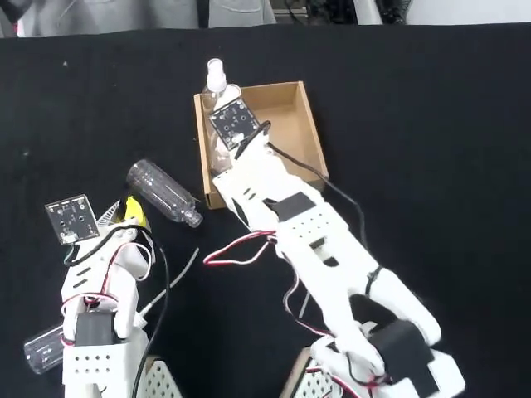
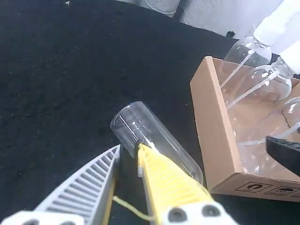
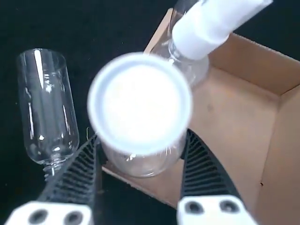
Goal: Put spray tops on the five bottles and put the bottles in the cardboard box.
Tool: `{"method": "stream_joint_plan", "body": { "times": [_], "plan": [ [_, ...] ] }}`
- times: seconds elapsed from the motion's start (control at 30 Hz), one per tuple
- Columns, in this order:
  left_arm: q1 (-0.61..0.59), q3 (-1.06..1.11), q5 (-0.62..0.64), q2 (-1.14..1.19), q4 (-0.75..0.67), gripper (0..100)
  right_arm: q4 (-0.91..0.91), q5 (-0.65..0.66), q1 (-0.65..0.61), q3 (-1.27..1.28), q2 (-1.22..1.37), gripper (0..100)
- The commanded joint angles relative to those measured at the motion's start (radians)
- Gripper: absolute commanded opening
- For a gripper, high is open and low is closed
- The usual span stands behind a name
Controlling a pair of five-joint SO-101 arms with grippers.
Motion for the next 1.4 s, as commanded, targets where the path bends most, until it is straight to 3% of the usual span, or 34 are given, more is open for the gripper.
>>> {"method": "stream_joint_plan", "body": {
  "times": [0.0,0.7,0.93,1.37],
  "plan": [
    [-0.002,0.024,-0.012,-0.005,-0.014,5,-0.063,-0.006,-0.02,-0.03,0.013,7.8],
    [-0.002,0.024,-0.012,-0.005,-0.012,5,-0.078,-0.006,-0.018,-0.025,0.101,8.4],
    [-0.002,0.024,-0.012,-0.005,-0.012,5,-0.078,-0.006,-0.018,-0.002,0.101,17.0],
    [-0.002,0.024,-0.012,-0.005,-0.012,5,-0.078,-0.006,-0.023,0.004,0.094,17.5]
  ]
}}
